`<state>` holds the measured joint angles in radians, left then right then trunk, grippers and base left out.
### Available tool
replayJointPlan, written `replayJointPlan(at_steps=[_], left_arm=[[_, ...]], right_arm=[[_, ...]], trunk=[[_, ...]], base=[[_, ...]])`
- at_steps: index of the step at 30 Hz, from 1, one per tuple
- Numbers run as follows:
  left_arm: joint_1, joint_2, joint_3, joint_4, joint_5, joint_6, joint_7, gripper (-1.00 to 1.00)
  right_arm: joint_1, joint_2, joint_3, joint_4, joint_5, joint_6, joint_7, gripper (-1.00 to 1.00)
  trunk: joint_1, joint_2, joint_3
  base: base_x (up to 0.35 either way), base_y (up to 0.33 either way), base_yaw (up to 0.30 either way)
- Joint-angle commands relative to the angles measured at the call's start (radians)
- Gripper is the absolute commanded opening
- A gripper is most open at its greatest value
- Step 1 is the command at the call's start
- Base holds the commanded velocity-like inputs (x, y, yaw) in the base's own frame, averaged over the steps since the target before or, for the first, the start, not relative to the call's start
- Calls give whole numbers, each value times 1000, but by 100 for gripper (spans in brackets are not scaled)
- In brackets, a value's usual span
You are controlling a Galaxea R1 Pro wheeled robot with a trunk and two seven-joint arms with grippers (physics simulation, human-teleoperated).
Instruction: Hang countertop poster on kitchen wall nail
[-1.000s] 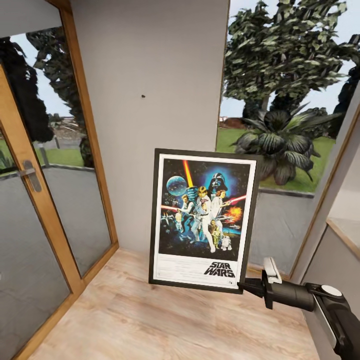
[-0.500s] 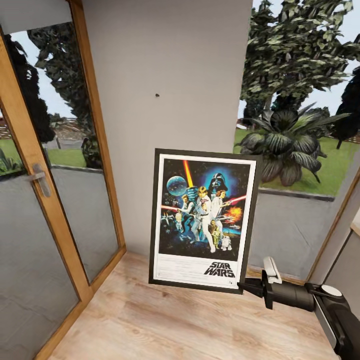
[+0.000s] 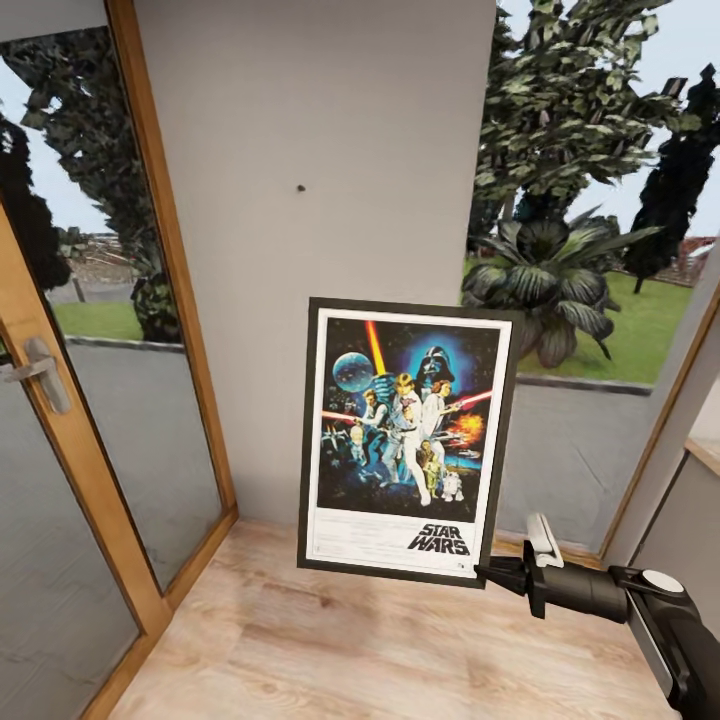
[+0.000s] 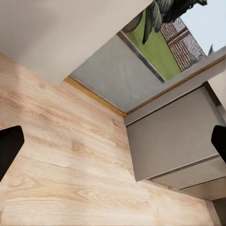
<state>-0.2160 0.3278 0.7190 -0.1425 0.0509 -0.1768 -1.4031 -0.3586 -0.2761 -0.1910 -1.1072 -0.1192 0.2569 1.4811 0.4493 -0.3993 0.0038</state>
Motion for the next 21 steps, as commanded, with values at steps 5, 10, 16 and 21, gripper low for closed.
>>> replayJointPlan(at_steps=[5,10,16,21], left_arm=[[0,2,-4,1,5,-10,0,100],[0,2,-4,1,5,-9,0,100],[0,2,-4,1,5,-10,0,100],[0,2,-4,1,5,-10,0,100]], right_arm=[[0,0,0,0,-2,10,4,-100],[0,0,-1,1,-2,10,4,-100],[0,0,-1,1,-3,10,5,-100],[0,0,-1,2,-4,11,4,-100]], trunk=[[1,-1,0],[1,-1,0],[1,-1,0],[1,-1,1]], base=[[210,220,-11],[205,248,-2],[161,271,-15],[65,179,-202]])
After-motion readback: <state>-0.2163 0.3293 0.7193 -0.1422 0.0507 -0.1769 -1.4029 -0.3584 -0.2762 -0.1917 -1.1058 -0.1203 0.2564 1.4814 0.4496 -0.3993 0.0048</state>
